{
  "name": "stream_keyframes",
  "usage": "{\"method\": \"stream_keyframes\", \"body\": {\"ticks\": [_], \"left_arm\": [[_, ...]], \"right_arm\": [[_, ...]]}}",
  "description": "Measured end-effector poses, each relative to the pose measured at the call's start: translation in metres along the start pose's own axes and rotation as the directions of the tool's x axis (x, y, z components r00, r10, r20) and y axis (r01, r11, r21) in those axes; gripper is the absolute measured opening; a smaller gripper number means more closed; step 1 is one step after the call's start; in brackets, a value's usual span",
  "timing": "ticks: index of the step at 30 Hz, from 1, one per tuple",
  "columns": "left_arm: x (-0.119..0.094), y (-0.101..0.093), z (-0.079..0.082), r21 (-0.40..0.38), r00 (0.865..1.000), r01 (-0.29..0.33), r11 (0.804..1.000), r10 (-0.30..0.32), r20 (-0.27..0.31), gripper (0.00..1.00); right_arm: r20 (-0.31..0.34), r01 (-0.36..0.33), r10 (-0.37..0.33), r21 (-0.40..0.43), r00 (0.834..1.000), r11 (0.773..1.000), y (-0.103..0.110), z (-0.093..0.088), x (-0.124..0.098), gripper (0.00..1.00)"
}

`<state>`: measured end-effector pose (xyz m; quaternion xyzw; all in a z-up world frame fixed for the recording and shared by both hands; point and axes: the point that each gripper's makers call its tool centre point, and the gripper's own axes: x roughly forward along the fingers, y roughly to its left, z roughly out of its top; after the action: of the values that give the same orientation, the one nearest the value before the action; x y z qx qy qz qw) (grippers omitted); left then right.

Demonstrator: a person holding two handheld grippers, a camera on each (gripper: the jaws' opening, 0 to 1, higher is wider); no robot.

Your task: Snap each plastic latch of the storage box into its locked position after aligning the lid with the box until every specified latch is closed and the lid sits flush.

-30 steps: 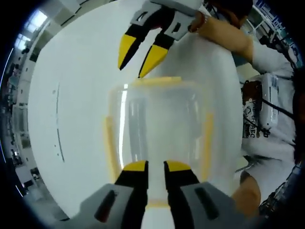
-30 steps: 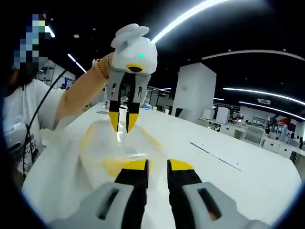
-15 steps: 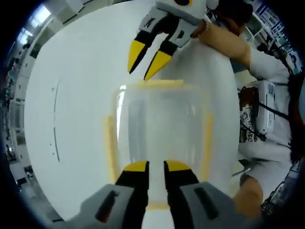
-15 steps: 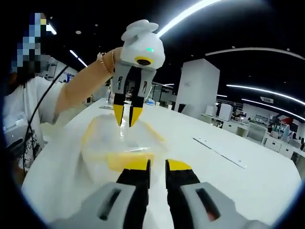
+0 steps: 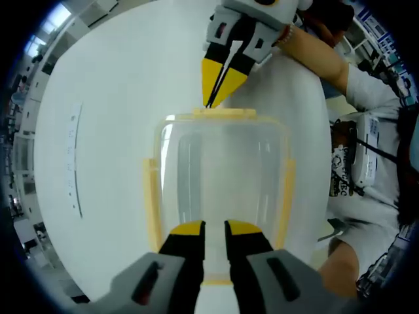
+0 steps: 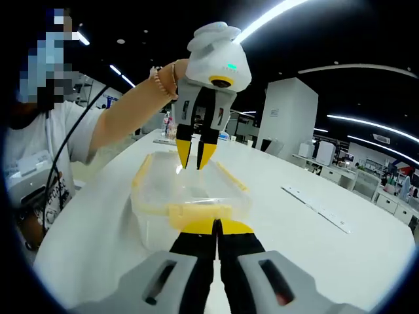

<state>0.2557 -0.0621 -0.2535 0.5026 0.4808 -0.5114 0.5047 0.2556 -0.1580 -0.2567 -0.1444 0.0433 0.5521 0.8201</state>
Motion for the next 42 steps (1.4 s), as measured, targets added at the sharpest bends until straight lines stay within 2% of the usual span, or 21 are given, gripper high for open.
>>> {"method": "stream_keyframes", "body": {"ticks": [13, 21, 29, 33, 37, 42], "left_arm": [[0.0, -0.0013, -0.0003, 0.006, 1.0, 0.002, 1.0, -0.002, 0.005, 0.11], [0.0014, -0.0041, -0.0001, 0.003, 1.0, 0.012, 1.0, -0.012, 0.004, 0.11], [0.0016, -0.0035, -0.0002, 0.003, 1.0, 0.011, 1.0, -0.011, 0.003, 0.11], [0.0033, -0.0065, 0.0006, 0.01, 1.0, 0.01, 1.0, -0.01, -0.001, 0.11], [0.005, -0.009, 0.0014, 0.009, 1.0, 0.017, 1.0, -0.017, 0.011, 0.11], [0.0019, -0.0029, 0.0007, 0.006, 1.0, 0.02, 1.0, -0.02, 0.021, 0.11]], "right_arm": [[0.0, -0.028, 0.028, 0.029, 1.0, 0.999, 0.0049, -0.0006, 0.0, 0.0], [0.023, -0.039, 0.037, 0.106, 0.999, 0.994, 0.0047, -0.001, 0.0001, 0.0], [0.017, -0.033, 0.031, 0.101, 0.999, 0.994, 0.0054, -0.0013, 0.0, 0.0], [0.003, -0.051, 0.051, 0.079, 0.999, 0.996, 0.0092, -0.0018, -0.0015, 0.0], [0.013, -0.058, 0.057, 0.098, 0.998, 0.993, 0.0084, -0.0026, -0.0018, 0.0], [0.005, -0.054, 0.054, 0.094, 0.999, 0.994, 0.0086, -0.0022, -0.0019, 0.0]]}}
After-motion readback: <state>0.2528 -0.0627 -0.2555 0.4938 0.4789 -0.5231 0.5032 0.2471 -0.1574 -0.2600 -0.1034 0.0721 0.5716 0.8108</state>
